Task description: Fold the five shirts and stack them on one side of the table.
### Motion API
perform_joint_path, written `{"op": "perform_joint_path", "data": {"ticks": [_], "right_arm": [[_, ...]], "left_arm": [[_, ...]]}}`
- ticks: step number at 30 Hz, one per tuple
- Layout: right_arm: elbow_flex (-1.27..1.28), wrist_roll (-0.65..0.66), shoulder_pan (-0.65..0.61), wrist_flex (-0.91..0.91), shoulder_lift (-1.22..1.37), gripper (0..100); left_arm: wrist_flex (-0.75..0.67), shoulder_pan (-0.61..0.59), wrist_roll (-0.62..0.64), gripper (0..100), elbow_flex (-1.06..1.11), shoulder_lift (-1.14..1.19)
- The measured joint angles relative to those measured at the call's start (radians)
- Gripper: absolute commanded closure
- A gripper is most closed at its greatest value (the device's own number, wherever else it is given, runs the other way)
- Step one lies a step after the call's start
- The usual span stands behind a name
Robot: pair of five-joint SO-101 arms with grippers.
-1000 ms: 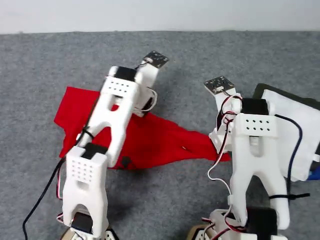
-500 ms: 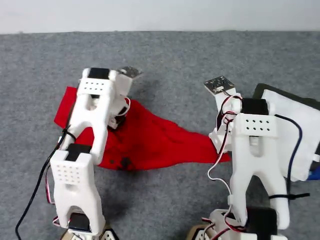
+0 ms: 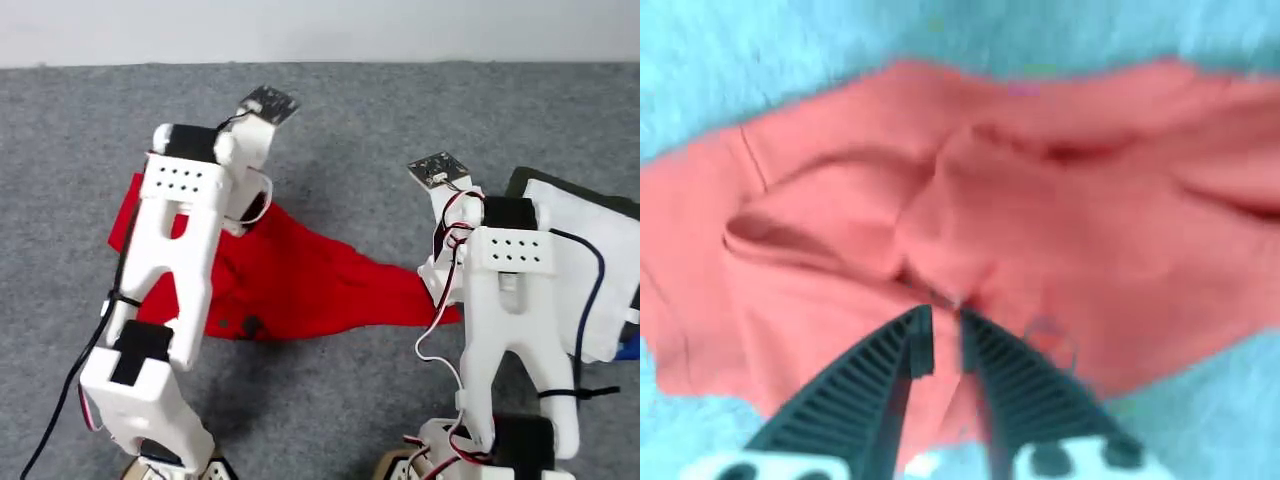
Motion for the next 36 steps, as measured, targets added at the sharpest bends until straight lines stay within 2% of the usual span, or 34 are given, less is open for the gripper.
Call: {"op": "perform_joint_path", "data": {"ticks": [4,12,15,17,19,23,29,36], "right_arm": [[0.0,0.0,0.0,0.0,0.0,98.9],[0.0,0.0,0.0,0.0,0.0,98.9],[0.0,0.0,0.0,0.0,0.0,98.9],[0.0,0.0,0.0,0.0,0.0,98.9],[0.0,0.0,0.0,0.0,0.0,98.9],[0.0,0.0,0.0,0.0,0.0,98.9],[0.0,0.0,0.0,0.0,0.0,98.9],[0.0,0.0,0.0,-0.005,0.0,98.9]], "left_arm": [[-0.083,0.037,0.117,77,-0.005,0.012],[-0.198,0.061,0.147,77,-0.006,0.183],[-0.207,0.061,0.147,83,-0.006,0.233],[-0.206,0.061,0.144,91,-0.006,0.262],[-0.181,0.061,0.084,99,-0.006,0.281],[-0.077,0.064,-0.097,99,-0.006,0.296],[0.023,0.017,-0.12,99,-0.006,0.258],[0.061,-0.064,-0.121,99,0.074,-0.012]]}}
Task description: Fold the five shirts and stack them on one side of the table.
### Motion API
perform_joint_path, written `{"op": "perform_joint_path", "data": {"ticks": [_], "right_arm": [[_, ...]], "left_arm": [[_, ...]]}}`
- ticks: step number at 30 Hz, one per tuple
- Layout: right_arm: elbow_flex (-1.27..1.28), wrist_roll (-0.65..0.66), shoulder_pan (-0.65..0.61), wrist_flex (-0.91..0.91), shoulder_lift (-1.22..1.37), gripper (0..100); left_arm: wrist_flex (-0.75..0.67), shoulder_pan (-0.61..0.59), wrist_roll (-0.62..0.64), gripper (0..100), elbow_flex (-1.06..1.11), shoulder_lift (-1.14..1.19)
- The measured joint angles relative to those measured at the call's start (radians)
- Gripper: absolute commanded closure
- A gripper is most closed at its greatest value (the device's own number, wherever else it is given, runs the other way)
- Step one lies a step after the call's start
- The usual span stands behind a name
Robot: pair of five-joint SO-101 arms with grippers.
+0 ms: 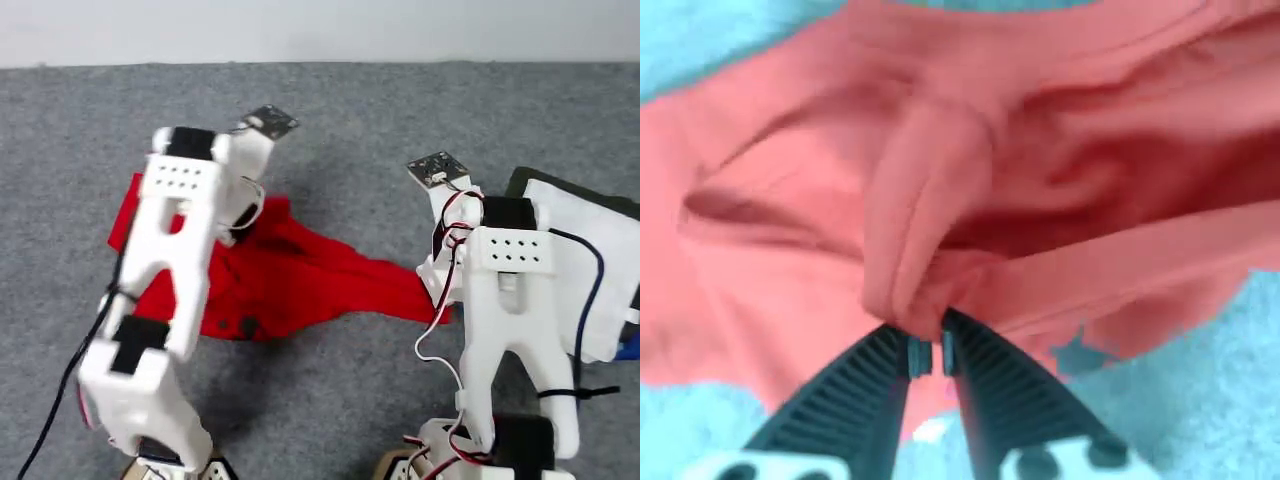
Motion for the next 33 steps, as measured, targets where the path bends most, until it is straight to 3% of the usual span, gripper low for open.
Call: {"op": "perform_joint_path", "data": {"ticks": [10,18,24,33], "right_arm": [[0.0,0.0,0.0,-0.017,0.0,98.9],[-0.08,0.0,0.003,-0.017,0.0,98.9],[-0.068,0.0,-0.006,-0.011,0.005,98.9],[0.057,0.002,-0.203,0.069,0.005,98.9]], "left_arm": [[0.005,-0.153,-0.012,99,0.516,-0.529],[0.005,-0.377,-0.074,98,0.875,-0.957],[-0.021,-0.514,-0.077,79,0.939,-1.163],[-0.058,-0.657,-0.055,77,0.951,-1.218]]}}
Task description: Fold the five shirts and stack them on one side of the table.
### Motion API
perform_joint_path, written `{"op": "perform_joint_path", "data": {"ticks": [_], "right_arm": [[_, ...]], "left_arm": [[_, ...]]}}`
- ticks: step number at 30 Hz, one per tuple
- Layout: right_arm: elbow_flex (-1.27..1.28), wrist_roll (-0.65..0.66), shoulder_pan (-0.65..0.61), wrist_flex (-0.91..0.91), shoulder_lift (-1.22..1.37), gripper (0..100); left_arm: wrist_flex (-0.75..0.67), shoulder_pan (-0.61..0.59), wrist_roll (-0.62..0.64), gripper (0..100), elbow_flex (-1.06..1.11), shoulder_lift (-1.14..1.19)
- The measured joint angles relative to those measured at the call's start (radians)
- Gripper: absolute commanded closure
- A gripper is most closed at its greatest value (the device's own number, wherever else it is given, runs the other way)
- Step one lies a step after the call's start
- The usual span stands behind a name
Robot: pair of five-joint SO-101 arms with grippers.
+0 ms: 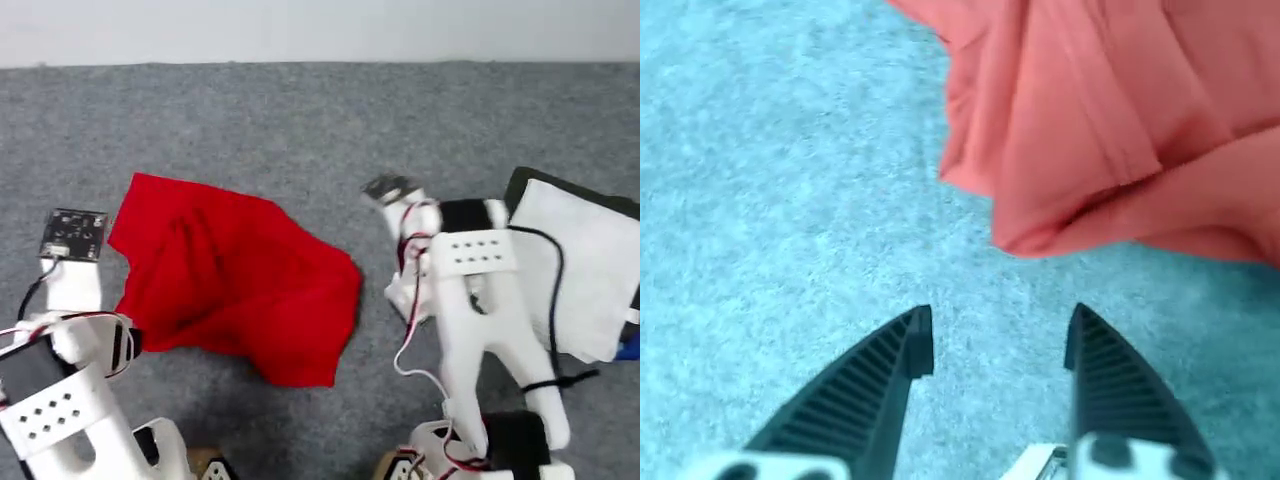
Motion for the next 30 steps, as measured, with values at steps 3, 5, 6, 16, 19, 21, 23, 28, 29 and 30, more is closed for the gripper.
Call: {"op": "perform_joint_path", "data": {"ticks": [3,5,6,16,19,21,23,28,29,30], "right_arm": [[0.034,0.0,-0.086,-0.002,0.0,98.7],[0.041,0.0,-0.146,-0.002,0.0,97.4],[0.041,0.0,-0.18,-0.002,0.0,95.2],[0.06,-0.032,-0.489,-0.052,0.0,74.2],[0.126,-0.046,-0.582,-0.115,0.0,74.1],[0.18,-0.06,-0.64,-0.164,0.0,74.0],[0.226,-0.08,-0.683,-0.213,0.005,74.0],[0.245,-0.095,-0.706,-0.296,0.106,74.1],[0.245,-0.095,-0.706,-0.313,0.137,74.2],[0.245,-0.095,-0.706,-0.33,0.17,74.2]], "left_arm": [[-0.003,-0.052,0.012,77,0.0,0.0],[-0.028,-0.1,0.031,77,0.0,0.0],[-0.038,-0.124,0.035,77,0.0,0.0],[-0.089,-0.258,0.044,77,0.0,0.0],[-0.097,-0.278,0.044,77,0.021,0.0],[-0.098,-0.29,0.044,77,0.032,0.0],[-0.098,-0.293,0.044,77,0.044,0.0],[-0.098,-0.293,0.044,77,0.048,0.0],[-0.098,-0.293,0.044,77,0.048,0.0],[-0.098,-0.293,0.044,77,0.048,0.0]]}}
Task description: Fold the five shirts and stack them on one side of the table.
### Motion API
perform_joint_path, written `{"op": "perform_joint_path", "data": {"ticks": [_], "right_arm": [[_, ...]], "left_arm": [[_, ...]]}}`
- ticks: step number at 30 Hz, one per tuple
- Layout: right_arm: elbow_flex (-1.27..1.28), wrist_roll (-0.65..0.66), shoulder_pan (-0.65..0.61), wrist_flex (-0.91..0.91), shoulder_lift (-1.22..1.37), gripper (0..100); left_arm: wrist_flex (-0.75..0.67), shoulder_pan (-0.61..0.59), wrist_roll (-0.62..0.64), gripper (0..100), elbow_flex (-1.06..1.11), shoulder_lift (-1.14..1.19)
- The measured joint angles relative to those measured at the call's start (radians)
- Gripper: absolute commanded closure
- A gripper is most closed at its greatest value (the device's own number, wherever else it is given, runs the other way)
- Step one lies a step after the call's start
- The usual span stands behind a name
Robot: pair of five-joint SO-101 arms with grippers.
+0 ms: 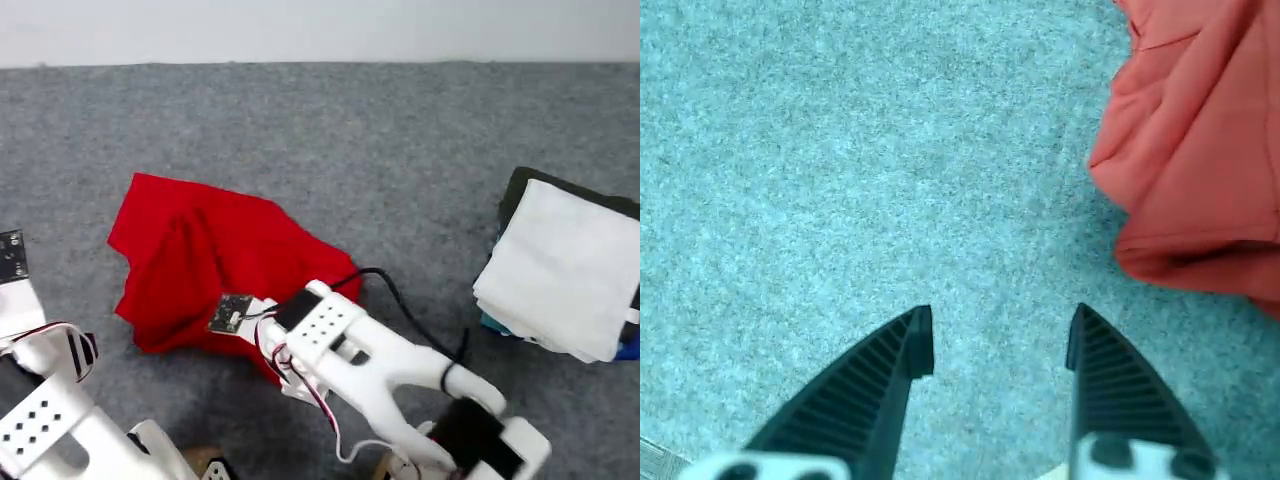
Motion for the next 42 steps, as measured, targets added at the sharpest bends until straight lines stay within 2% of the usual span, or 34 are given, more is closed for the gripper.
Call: {"op": "perform_joint_path", "data": {"ticks": [10,18,25,29,35,42], "right_arm": [[-0.12,-0.006,-0.003,-0.043,0.226,75.2],[-0.184,-0.006,0.006,-0.058,0.282,99.4],[-0.207,-0.006,0.017,-0.06,0.308,98.8],[-0.207,0.021,0.075,-0.028,0.287,98.8],[-0.19,0.127,0.247,0.112,0.095,98.8],[-0.19,0.259,0.508,0.227,-0.206,98.8]], "left_arm": [[0.0,0.0,0.0,77,0.0,0.0],[0.0,0.0,0.0,77,0.035,0.0],[-0.003,0.0,0.0,77,0.037,0.0],[-0.003,0.0,0.0,77,0.037,0.0],[-0.003,0.003,0.0,77,0.012,0.0],[-0.003,0.158,0.0,77,-0.014,0.0]]}}
